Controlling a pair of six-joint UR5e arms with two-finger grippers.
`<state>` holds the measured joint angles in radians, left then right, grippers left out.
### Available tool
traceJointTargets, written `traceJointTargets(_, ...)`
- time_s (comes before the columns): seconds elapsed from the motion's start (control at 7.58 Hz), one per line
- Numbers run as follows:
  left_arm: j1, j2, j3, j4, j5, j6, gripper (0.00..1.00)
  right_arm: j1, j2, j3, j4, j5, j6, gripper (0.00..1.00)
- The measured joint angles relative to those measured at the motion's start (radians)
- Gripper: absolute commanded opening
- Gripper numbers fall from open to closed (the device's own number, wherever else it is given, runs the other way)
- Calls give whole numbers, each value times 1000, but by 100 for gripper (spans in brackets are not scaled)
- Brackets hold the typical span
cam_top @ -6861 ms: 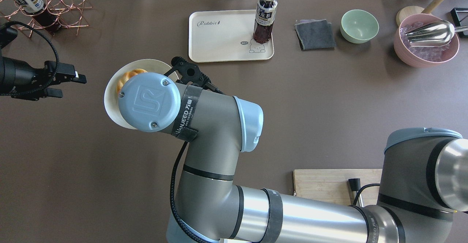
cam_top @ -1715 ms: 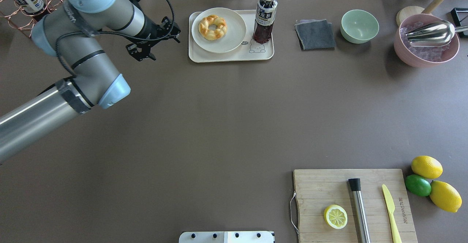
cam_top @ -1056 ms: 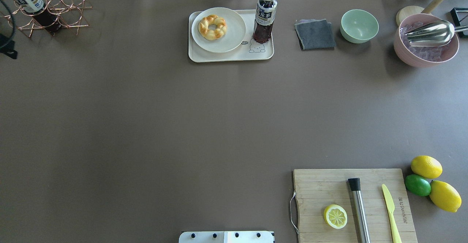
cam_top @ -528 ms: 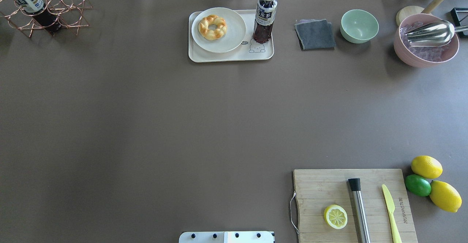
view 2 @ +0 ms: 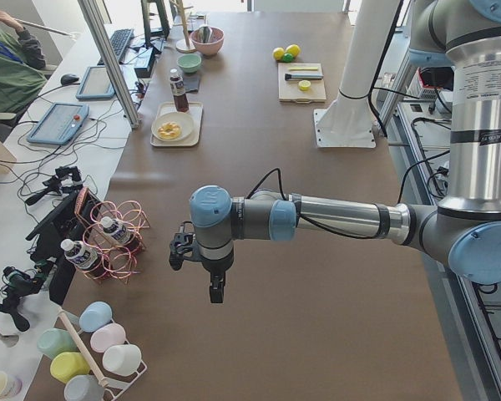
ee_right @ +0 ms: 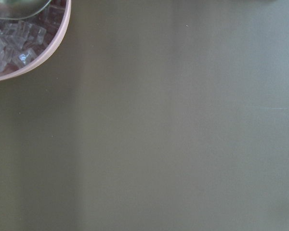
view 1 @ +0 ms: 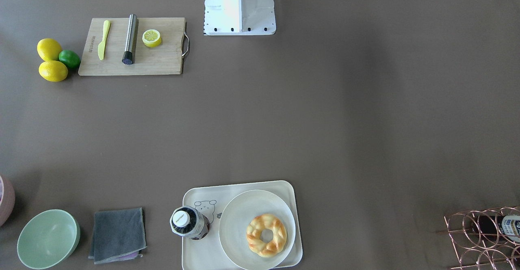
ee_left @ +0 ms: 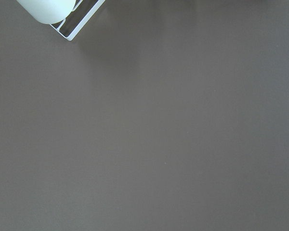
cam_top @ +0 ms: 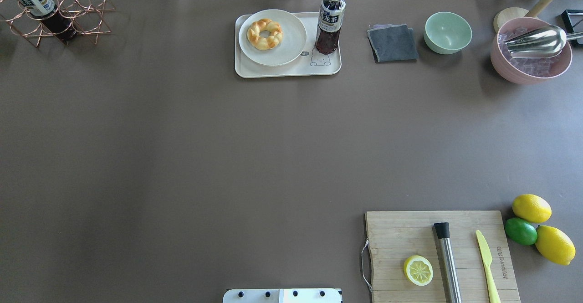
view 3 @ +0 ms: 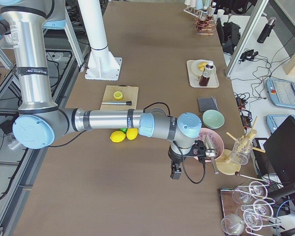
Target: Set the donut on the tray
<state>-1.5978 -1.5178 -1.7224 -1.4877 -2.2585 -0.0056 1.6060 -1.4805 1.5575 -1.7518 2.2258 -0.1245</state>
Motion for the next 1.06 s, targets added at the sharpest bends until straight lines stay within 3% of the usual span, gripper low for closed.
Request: traceJointTargets(1.06, 6, -3, 80, -46, -2, -5, 99, 0, 3, 4, 0, 2, 1, 100)
